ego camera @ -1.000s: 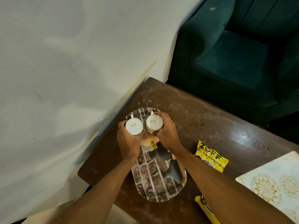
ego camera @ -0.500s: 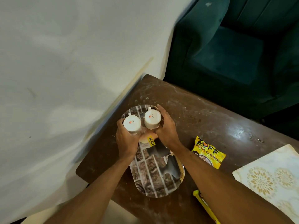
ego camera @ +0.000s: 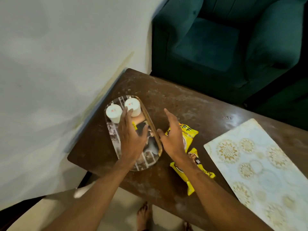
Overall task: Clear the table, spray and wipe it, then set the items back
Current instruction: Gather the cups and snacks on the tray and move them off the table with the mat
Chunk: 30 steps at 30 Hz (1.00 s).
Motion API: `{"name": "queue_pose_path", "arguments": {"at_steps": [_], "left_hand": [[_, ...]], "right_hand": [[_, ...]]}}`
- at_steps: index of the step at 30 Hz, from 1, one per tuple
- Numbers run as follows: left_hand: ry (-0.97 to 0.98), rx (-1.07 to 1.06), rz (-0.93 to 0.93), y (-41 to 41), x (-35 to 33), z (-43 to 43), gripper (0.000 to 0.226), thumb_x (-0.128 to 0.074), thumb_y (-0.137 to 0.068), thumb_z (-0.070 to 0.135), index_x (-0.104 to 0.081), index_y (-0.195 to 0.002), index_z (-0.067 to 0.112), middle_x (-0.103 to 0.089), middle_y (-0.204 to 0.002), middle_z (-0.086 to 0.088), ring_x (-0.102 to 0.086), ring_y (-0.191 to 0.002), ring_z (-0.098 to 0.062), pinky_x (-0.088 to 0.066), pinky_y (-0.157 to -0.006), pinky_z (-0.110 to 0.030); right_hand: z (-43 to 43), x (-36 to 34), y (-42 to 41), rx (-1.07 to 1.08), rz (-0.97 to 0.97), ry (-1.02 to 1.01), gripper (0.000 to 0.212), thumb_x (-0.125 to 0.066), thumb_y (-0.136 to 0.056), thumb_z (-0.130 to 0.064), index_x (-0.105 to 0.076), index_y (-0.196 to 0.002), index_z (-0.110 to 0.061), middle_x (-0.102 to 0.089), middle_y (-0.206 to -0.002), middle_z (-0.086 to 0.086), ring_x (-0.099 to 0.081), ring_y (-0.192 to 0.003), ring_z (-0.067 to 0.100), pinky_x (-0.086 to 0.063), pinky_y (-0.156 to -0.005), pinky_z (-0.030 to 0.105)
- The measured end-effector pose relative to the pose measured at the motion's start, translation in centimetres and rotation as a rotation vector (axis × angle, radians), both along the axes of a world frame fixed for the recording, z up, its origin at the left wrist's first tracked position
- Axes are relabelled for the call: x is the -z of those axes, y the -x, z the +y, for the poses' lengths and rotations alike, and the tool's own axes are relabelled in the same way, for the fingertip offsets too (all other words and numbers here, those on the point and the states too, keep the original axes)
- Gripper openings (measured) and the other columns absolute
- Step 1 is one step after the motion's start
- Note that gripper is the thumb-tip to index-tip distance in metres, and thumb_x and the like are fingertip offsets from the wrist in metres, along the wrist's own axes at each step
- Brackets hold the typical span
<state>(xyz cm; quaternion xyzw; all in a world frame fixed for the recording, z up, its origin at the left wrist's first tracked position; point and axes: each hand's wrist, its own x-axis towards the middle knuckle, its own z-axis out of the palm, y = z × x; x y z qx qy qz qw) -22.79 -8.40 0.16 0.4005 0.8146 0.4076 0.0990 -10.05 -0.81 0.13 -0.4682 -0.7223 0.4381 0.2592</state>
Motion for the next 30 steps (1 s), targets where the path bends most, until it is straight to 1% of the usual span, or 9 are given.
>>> {"name": "queue_pose_path", "arguments": {"at_steps": [2,3,5,7,12,18,24,27,30], "left_hand": [[0.032,0.088,0.051,-2.7,-0.5,0.3,0.077,-0.074,-0.088,0.024,-0.032,-0.151,0.014,-0.024,-0.164,-0.007,-0.021,-0.152,-0.024,-0.023,-0.121,-0.040],[0.065,0.127,0.059,-4.3,-0.6,0.4,0.076,-0.072,-0.089,0.027,-0.031,-0.152,0.013,-0.023,-0.164,-0.008,-0.020,-0.152,-0.025,-0.023,-0.121,-0.042],[0.129,0.188,0.059,-7.0,-0.4,0.8,0.074,-0.067,-0.091,0.034,-0.032,-0.153,0.012,-0.023,-0.164,-0.009,-0.020,-0.153,-0.026,-0.024,-0.122,-0.048],[0.173,0.230,0.031,-9.3,0.0,1.0,0.071,-0.064,-0.094,0.036,-0.032,-0.154,0.013,-0.023,-0.165,-0.007,-0.019,-0.153,-0.025,-0.024,-0.122,-0.049],[0.228,0.296,-0.031,-13.5,0.9,0.5,0.069,-0.064,-0.096,0.031,-0.033,-0.153,0.011,-0.030,-0.162,-0.010,-0.024,-0.150,-0.027,-0.022,-0.120,-0.041],[0.318,0.267,-0.103,-13.6,1.7,2.2,0.062,-0.064,-0.095,0.021,-0.038,-0.148,0.002,-0.043,-0.151,-0.016,-0.038,-0.142,-0.032,-0.033,-0.114,-0.042],[0.434,0.209,-0.089,-10.9,2.7,6.0,0.065,-0.062,-0.095,0.021,-0.034,-0.150,0.001,-0.040,-0.152,-0.018,-0.034,-0.145,-0.032,-0.029,-0.119,-0.044],[0.538,0.210,-0.116,-9.9,2.8,7.6,0.070,-0.062,-0.096,0.024,-0.028,-0.152,0.000,-0.037,-0.155,-0.020,-0.034,-0.146,-0.033,-0.029,-0.119,-0.042],[0.639,0.205,-0.218,-9.4,3.0,8.6,0.070,-0.063,-0.094,0.022,-0.029,-0.151,0.003,-0.048,-0.147,-0.019,-0.045,-0.138,-0.035,-0.039,-0.110,-0.043]], "right_hand": [[-1.4,-0.5,-2.9,0.024,-0.034,-0.007,0.076,-0.069,-0.087,-0.007,-0.035,-0.153,-0.023,-0.037,-0.157,-0.001,-0.028,-0.139,0.001,-0.020,-0.101,-0.002],[-2.1,-0.7,-4.8,0.046,-0.049,-0.007,0.075,-0.069,-0.088,-0.007,-0.035,-0.153,-0.022,-0.037,-0.157,0.000,-0.029,-0.141,0.004,-0.022,-0.100,-0.001],[-3.6,-0.6,-8.1,0.076,-0.081,-0.008,0.073,-0.069,-0.088,-0.007,-0.036,-0.153,-0.020,-0.037,-0.156,0.002,-0.033,-0.142,0.012,-0.027,-0.106,0.006],[-5.2,-0.3,-11.2,0.079,-0.118,0.025,0.072,-0.068,-0.089,-0.009,-0.036,-0.153,-0.019,-0.036,-0.155,0.003,-0.032,-0.143,0.014,-0.021,-0.108,0.004],[-8.0,0.9,-17.0,0.115,-0.186,0.101,0.073,-0.070,-0.087,-0.011,-0.038,-0.151,-0.021,-0.041,-0.151,0.003,-0.038,-0.139,0.016,-0.038,-0.112,0.035],[-7.3,2.3,-18.1,0.118,-0.299,0.176,0.063,-0.063,-0.095,-0.028,-0.036,-0.152,-0.019,-0.041,-0.152,0.006,-0.035,-0.141,0.023,-0.033,-0.111,0.039],[-4.7,3.6,-17.2,0.001,-0.502,0.265,0.068,-0.058,-0.096,-0.043,-0.035,-0.150,-0.009,-0.043,-0.149,0.013,-0.041,-0.136,0.030,-0.037,-0.109,0.043],[-3.8,4.4,-16.8,-0.031,-0.583,0.296,0.064,-0.062,-0.091,-0.047,-0.046,-0.141,-0.011,-0.051,-0.137,0.011,-0.049,-0.126,0.031,-0.042,-0.100,0.045],[-3.2,4.8,-16.8,-0.026,-0.644,0.328,0.054,-0.067,-0.080,-0.061,-0.059,-0.110,-0.016,-0.061,-0.115,0.007,-0.057,-0.109,0.029,-0.046,-0.091,0.046]]}}
